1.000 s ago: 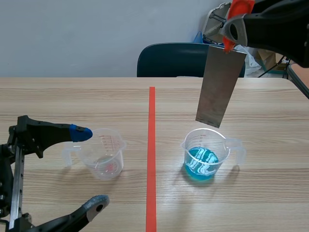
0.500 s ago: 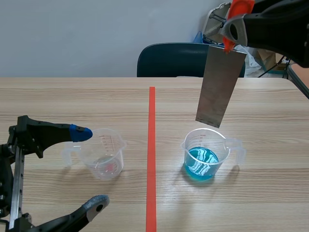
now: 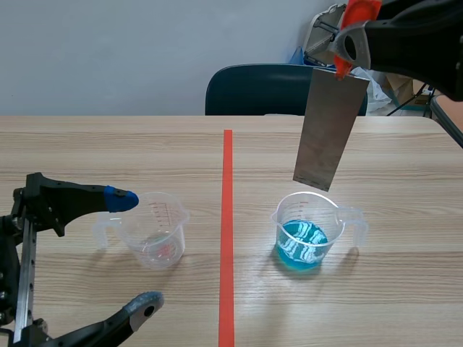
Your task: Do the redox reaction experiment
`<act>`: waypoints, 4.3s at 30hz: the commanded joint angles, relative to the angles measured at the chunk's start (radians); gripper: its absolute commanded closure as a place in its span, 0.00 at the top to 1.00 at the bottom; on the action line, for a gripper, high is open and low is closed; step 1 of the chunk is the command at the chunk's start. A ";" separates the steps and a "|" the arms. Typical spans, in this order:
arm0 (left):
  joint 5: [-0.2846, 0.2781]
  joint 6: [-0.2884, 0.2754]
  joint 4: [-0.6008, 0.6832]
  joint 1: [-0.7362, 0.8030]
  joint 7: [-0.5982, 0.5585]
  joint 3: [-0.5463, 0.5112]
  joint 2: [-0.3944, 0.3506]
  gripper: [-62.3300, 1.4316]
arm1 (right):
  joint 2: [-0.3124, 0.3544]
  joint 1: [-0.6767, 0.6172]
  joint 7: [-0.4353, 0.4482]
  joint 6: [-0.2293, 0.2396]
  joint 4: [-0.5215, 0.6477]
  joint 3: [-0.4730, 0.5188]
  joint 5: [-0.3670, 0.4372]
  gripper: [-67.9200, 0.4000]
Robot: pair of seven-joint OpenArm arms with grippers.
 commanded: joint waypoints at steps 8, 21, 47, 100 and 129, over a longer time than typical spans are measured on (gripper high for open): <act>-0.010 0.003 0.011 -0.003 -0.010 -0.003 0.005 1.00 | 0.008 0.009 0.008 0.007 0.004 0.003 0.011 0.02; -0.009 0.009 0.011 -0.006 -0.010 -0.003 0.005 0.04 | 0.008 0.009 0.008 0.007 0.004 0.003 0.011 0.02; 0.077 0.023 -0.026 -0.336 0.365 0.116 0.344 0.07 | 0.008 0.009 0.008 0.007 0.004 0.003 0.011 0.02; 0.060 0.112 -0.190 -0.391 0.372 0.245 0.472 0.07 | 0.008 0.009 0.008 0.007 0.004 0.003 0.011 0.02; 0.000 0.133 0.223 0.255 -0.030 -0.307 0.071 1.00 | 0.008 0.009 0.007 0.007 0.004 0.003 0.011 0.02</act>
